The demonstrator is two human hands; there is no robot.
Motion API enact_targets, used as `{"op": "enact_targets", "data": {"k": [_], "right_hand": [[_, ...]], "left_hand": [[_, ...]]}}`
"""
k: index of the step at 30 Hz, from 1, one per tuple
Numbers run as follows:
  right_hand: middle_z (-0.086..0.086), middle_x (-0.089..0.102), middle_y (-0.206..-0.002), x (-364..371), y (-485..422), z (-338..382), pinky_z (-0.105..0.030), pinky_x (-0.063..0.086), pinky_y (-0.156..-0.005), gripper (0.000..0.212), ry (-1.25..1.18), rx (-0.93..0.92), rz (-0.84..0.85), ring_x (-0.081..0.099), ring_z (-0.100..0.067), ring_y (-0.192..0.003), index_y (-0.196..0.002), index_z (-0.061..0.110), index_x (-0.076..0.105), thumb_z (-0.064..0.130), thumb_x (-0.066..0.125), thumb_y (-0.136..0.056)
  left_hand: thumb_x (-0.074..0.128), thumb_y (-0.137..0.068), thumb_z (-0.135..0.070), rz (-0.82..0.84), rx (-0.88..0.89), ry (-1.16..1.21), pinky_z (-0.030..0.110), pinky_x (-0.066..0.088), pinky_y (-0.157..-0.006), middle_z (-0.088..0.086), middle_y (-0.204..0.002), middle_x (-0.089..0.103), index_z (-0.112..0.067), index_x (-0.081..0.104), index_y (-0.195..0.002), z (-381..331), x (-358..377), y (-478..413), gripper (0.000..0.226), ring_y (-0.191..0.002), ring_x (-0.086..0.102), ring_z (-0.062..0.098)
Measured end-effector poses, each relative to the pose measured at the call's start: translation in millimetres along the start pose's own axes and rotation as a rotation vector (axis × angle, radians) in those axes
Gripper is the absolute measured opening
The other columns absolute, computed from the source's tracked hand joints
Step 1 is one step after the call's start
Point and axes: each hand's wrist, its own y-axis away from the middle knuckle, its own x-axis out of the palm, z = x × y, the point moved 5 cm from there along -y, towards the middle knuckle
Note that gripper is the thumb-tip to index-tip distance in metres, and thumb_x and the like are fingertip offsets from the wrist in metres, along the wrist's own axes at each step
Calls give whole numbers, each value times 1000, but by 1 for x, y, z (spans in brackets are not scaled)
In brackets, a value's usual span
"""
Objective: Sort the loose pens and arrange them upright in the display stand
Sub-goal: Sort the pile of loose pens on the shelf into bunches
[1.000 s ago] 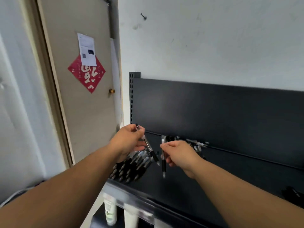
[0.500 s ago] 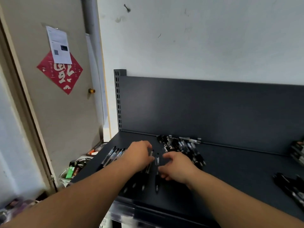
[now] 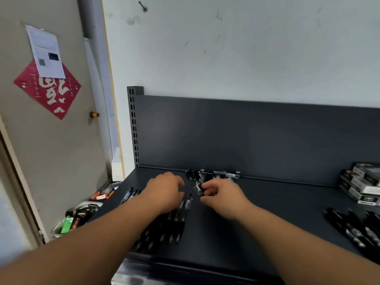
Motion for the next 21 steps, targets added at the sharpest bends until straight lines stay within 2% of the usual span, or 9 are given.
{"op": "enact_targets", "data": {"k": [5,11,13,16,21], "right_hand": [[11,64,-100,-44,-15,-30,-16,41,-82,34,142,23,-126,59,-6,-94,-118,24,65,26,70,-84],[8,66,-115,-69,-40,-58,-17,42,-84,31,197,15,-141,60,-9,-104,-119,24,64,28,66,-89],[7,64,-121,-69,-49,-63,-17,42,-86,34,220,-19,-122,58,-11,-109,-122,25,62,28,65,-89],[5,55,-132,-71,-64,-72,-23,42,-94,37,253,-53,-92,53,-16,-118,-129,26,57,28,61,-92],[1,50,-135,-72,-86,-92,-29,44,-99,39,323,-49,-59,52,-19,-119,-132,25,53,31,58,-94]], "left_hand": [[55,-92,-38,-30,4,60,36,40,-102,2,-132,50,-29,57,-125,-18,3,-15,34,-121,50,23],[56,-91,-30,-44,-53,174,34,49,-91,3,-116,59,-23,64,-96,-36,14,-42,12,-104,59,22],[55,-91,-29,-41,-56,218,32,49,-90,3,-119,59,-22,66,-108,-44,20,-53,21,-105,58,21],[56,-93,-29,-45,-30,259,31,44,-98,1,-132,52,-22,59,-126,-62,26,-69,34,-118,53,20],[57,-92,-30,-36,10,259,34,42,-103,-1,-136,49,-24,55,-129,-90,41,-85,38,-122,49,19]]}}
